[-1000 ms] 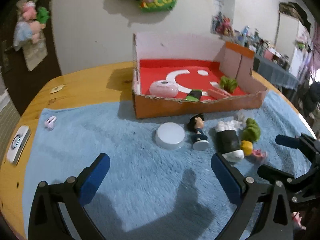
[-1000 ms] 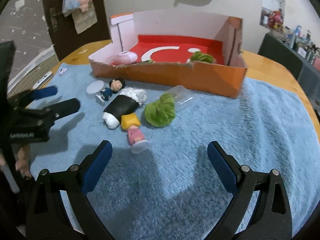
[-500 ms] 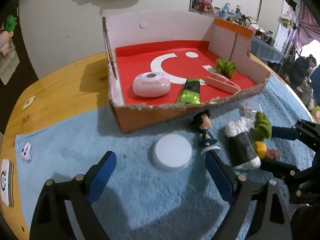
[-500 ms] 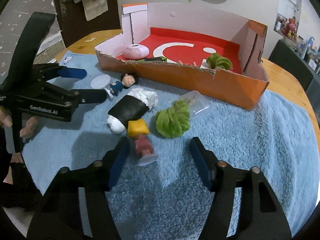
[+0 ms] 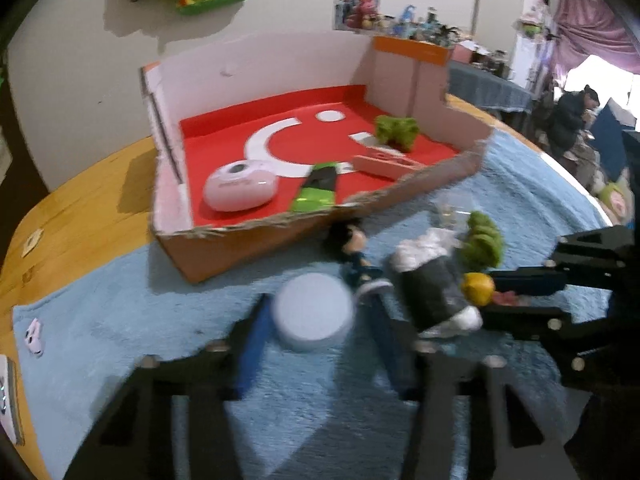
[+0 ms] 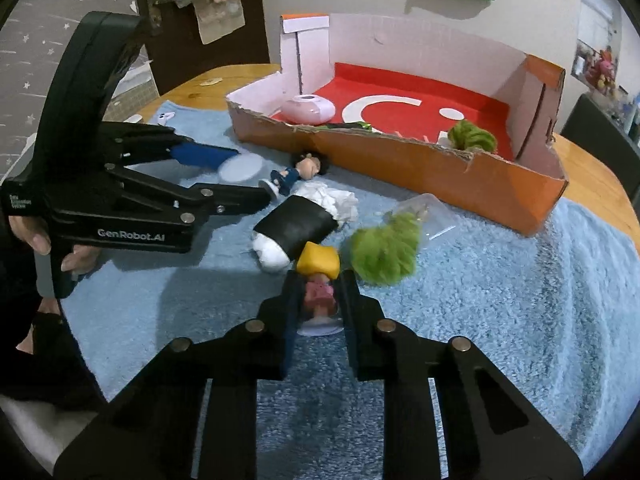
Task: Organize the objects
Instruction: 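Grasp the pink-dress figurine with the right tool while the left tool grasps the white lid, then carry the figurine and white lid into the red box and open both tools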
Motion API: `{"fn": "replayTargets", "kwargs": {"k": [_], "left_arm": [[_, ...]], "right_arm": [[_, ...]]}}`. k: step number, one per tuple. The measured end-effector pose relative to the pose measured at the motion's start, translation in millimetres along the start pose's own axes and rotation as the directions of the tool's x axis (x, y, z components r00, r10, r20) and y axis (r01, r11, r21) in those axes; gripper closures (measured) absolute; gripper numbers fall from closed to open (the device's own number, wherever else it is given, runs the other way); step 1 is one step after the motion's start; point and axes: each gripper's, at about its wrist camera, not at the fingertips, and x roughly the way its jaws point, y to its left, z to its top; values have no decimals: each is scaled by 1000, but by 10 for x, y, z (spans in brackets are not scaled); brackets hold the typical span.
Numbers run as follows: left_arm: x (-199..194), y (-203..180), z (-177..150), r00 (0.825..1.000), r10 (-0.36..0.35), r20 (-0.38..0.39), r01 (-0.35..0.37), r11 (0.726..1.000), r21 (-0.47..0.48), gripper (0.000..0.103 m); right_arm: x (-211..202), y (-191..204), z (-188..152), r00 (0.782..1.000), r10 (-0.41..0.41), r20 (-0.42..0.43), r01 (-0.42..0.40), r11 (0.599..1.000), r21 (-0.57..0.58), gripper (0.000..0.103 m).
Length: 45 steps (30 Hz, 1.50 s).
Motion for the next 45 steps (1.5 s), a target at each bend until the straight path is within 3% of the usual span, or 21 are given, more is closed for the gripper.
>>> {"fn": "replayTargets", "kwargs": {"k": [5,14,25,39,45], "left_arm": [[-53,-30,-13,999,20,27,-20,1000,-8,61],[-402,-167,-87,995,-5,98,8,999,-36,61],[-853,-279,3,974,11,226,2,998,-56,61],[-881,-306,85,972,-3,237,17,998,-54,61],[-813,-245,381,974,-9,226,20,999,-47,61]], "right_arm": [[-72,0,-30,1000,3,26,-4,1000,16,84],[-370,-103,33,995,16,99,-22,998,57,84],[-731,-169,317,980,-10,200,-1,999,51,84],[-691,-265,382,981,-3,192,-12,997,80,84],[-585,-405,696,986,-9,168,-4,997,73,84]]}}
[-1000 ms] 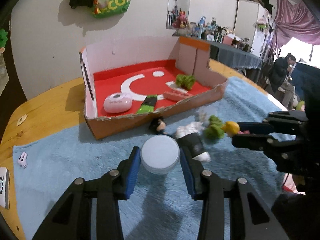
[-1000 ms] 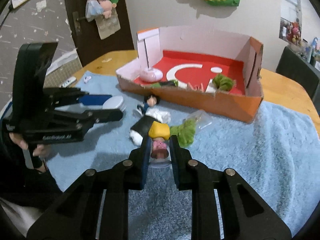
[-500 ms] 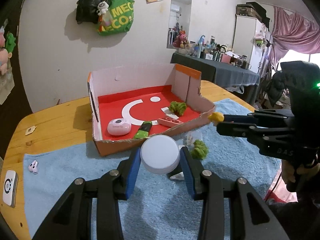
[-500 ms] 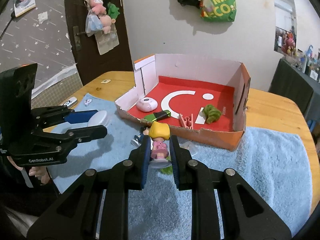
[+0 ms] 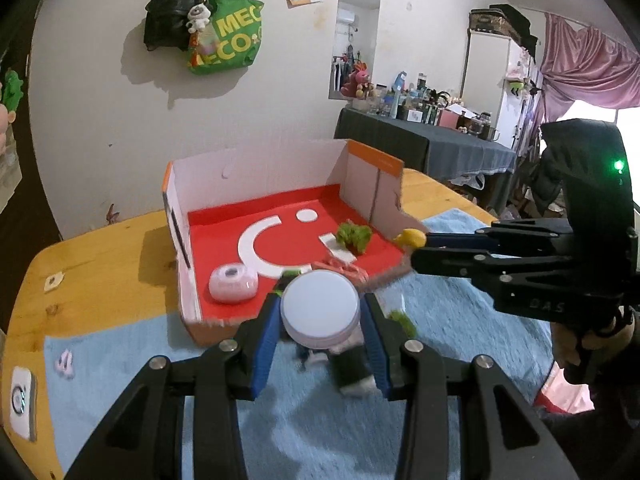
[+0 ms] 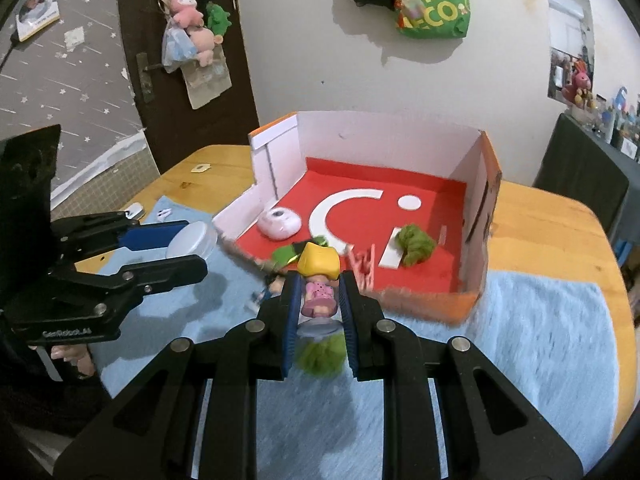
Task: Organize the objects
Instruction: 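Carry the figurine and white lid into the red box and open both tools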
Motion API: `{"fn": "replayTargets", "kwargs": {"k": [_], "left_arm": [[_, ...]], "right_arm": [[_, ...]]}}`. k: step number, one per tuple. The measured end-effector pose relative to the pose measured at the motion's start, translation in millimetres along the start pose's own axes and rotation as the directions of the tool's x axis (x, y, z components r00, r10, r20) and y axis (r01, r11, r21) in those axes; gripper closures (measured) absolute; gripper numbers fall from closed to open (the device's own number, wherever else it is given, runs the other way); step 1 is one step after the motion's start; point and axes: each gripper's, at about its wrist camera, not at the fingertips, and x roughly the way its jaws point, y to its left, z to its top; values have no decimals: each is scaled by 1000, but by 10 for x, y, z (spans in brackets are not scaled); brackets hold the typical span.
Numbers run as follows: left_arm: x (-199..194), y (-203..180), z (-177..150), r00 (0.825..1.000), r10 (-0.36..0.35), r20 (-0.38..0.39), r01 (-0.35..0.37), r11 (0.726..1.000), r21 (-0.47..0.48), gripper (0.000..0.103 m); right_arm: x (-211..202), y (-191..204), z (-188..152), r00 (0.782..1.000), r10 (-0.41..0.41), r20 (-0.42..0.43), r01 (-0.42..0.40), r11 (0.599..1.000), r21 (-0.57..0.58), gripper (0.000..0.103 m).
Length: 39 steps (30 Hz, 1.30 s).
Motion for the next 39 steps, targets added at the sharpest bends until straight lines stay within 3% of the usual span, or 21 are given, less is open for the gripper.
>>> {"fn": "replayTargets", "kwargs": {"k": [9,16,23,30,35,39], "left_arm": [[713,256,569,993,25,-112,-27,1000,-15,61],[1288,531,750,976,59,-211,-67,997,-35,61],[1742,771,796,945,126,-302,-149,987,-53,61],[1965,842,734,917,164,-363,-191,981,-40,61],[2026,855,678,902,171,-397,-201,979,-34,61],[2041,888,648,893,158,-421,-195,980,-46,60]], "right_arm": [[602,-331,628,994,-40,-101,40,999,0,84],[1194,-623,906,974,-73,-216,85,995,46,84],[1571,-794,1007,934,-181,-309,201,979,33,84],[1790,-833,975,878,-302,-371,305,951,-53,84],[1912,-830,909,845,-347,-406,336,936,-101,84],[1974,-829,864,832,-339,-438,326,939,-107,84]]}}
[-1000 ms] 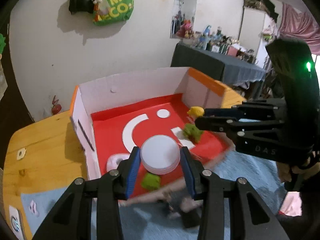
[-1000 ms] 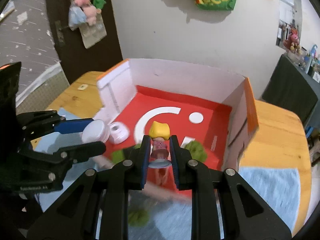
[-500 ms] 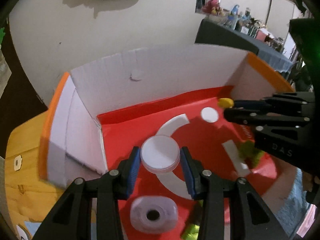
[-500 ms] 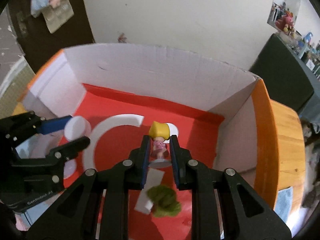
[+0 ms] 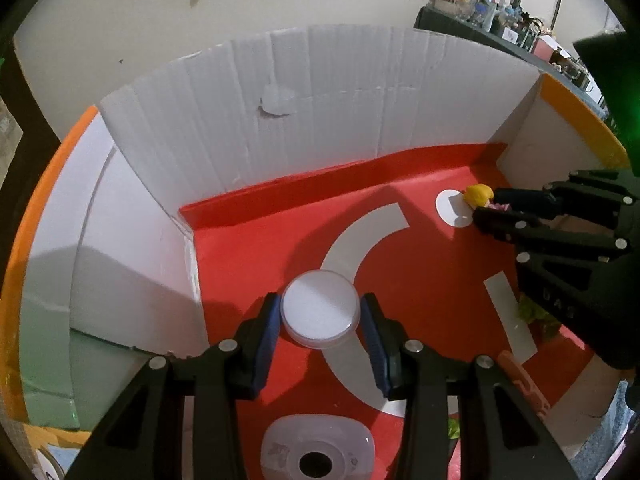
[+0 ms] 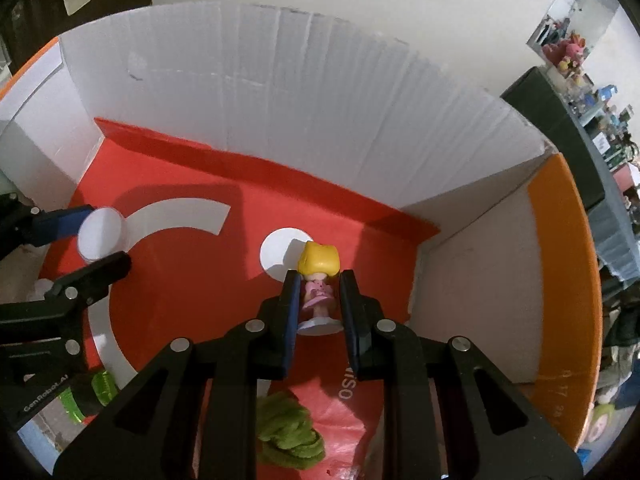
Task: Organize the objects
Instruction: 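Carry the figurine and white lid into the red box and open both tools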
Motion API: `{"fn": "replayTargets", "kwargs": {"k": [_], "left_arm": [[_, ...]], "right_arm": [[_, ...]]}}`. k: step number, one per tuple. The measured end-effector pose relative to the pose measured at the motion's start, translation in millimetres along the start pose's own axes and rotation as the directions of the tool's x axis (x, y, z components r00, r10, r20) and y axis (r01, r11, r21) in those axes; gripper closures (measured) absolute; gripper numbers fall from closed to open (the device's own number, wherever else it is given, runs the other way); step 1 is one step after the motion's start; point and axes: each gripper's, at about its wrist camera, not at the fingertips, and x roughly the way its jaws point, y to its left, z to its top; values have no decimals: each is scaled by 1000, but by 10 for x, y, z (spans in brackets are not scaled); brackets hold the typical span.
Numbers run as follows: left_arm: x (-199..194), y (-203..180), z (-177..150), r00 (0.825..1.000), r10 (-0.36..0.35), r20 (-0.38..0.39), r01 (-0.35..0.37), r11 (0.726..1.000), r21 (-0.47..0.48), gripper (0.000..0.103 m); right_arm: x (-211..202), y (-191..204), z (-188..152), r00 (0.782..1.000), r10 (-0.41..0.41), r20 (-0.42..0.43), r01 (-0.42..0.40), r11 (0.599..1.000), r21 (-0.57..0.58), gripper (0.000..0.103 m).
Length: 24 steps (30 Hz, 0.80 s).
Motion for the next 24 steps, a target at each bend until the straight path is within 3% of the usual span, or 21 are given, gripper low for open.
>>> {"fn": "replayTargets", "kwargs": {"k": [24], "left_arm": [[-61,64,4,1000,-11,-9,11,1000,-10,57]], "right_arm": [[23,53,-49,1000,-17,-12,17,1000,-9,83]]}}
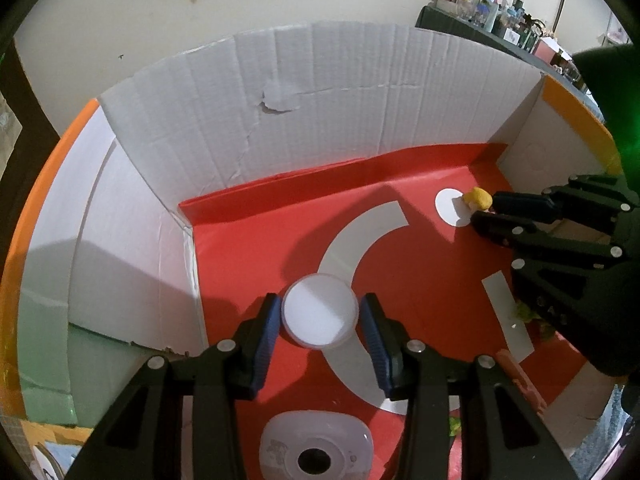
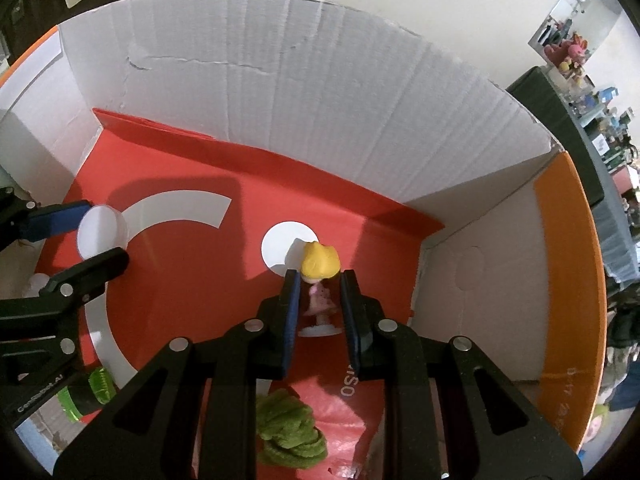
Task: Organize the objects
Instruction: 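Carry the figurine and white lid into the red box and open both tools, then lift both tools out of the box back over the towel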
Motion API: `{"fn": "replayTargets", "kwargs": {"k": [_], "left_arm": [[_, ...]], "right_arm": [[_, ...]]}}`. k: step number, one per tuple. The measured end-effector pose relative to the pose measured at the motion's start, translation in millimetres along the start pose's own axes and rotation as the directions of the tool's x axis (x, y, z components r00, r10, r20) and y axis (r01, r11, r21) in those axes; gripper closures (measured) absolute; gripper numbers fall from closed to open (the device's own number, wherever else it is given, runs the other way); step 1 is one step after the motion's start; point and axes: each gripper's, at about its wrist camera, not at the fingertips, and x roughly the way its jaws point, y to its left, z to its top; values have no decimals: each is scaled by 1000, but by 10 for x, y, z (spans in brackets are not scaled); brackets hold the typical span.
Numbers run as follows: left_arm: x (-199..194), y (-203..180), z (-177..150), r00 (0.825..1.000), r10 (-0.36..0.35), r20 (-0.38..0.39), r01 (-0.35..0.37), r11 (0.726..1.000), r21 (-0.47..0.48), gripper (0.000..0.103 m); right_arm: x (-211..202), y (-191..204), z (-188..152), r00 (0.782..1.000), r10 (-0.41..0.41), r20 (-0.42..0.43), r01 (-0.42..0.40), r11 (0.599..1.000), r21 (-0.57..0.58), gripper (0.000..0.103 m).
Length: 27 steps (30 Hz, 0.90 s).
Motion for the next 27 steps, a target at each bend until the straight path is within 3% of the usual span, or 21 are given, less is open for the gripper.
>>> {"fn": "replayTargets", "kwargs": {"k": [22,27], "left_arm": [[-594,-78,-152,994,-30,102,33,999,-33,45],[-692,-127,-89,989,-36,142,42,998,-37,39]], "right_arm": [[-606,-114,-65,992,15,127,-18,1000,22,82],[-778,-133,-89,986,21,166,-24,1000,16,82]]}}
